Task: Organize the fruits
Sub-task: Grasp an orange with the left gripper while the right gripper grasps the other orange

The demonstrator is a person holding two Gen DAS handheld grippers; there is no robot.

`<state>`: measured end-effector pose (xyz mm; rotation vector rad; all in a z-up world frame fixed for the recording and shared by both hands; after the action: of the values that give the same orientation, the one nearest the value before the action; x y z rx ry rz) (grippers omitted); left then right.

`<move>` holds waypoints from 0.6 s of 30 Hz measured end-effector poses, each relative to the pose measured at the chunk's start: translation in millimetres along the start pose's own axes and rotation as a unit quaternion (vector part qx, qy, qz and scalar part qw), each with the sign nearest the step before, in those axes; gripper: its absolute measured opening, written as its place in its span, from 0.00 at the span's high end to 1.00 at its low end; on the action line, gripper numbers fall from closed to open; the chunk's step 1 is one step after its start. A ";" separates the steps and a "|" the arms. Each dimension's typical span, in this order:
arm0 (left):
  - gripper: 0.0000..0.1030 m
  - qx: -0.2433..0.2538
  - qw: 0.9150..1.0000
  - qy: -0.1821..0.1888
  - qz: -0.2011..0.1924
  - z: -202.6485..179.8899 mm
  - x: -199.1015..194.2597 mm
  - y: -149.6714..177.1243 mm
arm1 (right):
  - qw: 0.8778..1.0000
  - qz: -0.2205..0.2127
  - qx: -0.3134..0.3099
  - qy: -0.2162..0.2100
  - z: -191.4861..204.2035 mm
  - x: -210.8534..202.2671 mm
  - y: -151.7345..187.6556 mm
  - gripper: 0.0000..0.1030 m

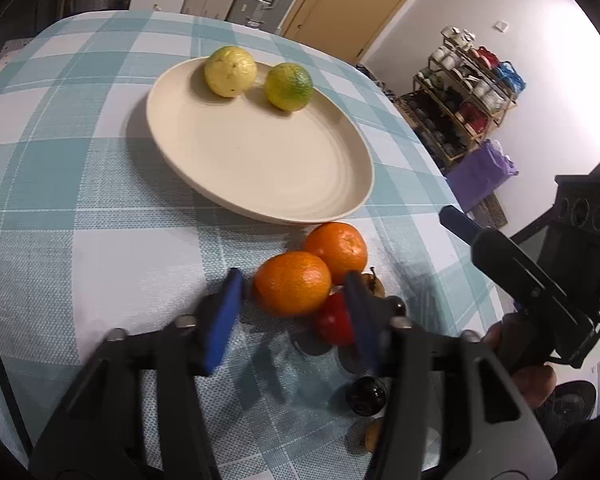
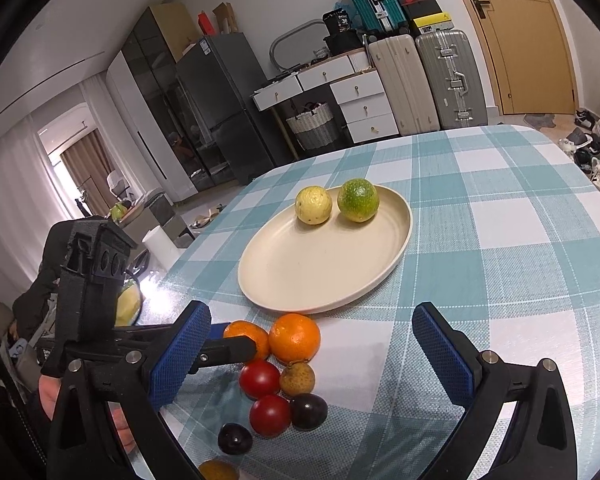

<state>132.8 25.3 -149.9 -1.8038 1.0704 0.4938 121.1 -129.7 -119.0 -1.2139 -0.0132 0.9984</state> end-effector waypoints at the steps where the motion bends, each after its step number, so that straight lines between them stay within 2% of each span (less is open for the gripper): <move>1: 0.63 0.002 1.000 0.001 -0.002 0.1 -0.5 -0.5 | 1.000 0.001 0.000 0.001 0.0 0.3 0.0 0.00; 18: 0.65 0.010 1.000 0.011 -0.022 6.0 -19.0 4.8 | 1.000 0.007 -0.001 0.002 1.5 4.4 -0.7 0.00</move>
<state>119.2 38.4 -141.7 -1.8147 1.0444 0.4355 123.4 -125.7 -120.0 -1.2204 -0.0015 1.0087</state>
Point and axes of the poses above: each gripper's, at about its wrist camera, not at the fingertips, and x roughly the way its jaws point, z to its left, y to its underside, the point moved 4 cm from there along x, roughly the way its jaws point, and after that the axes turned 2 degrees about -z, right-handed, at the moved point
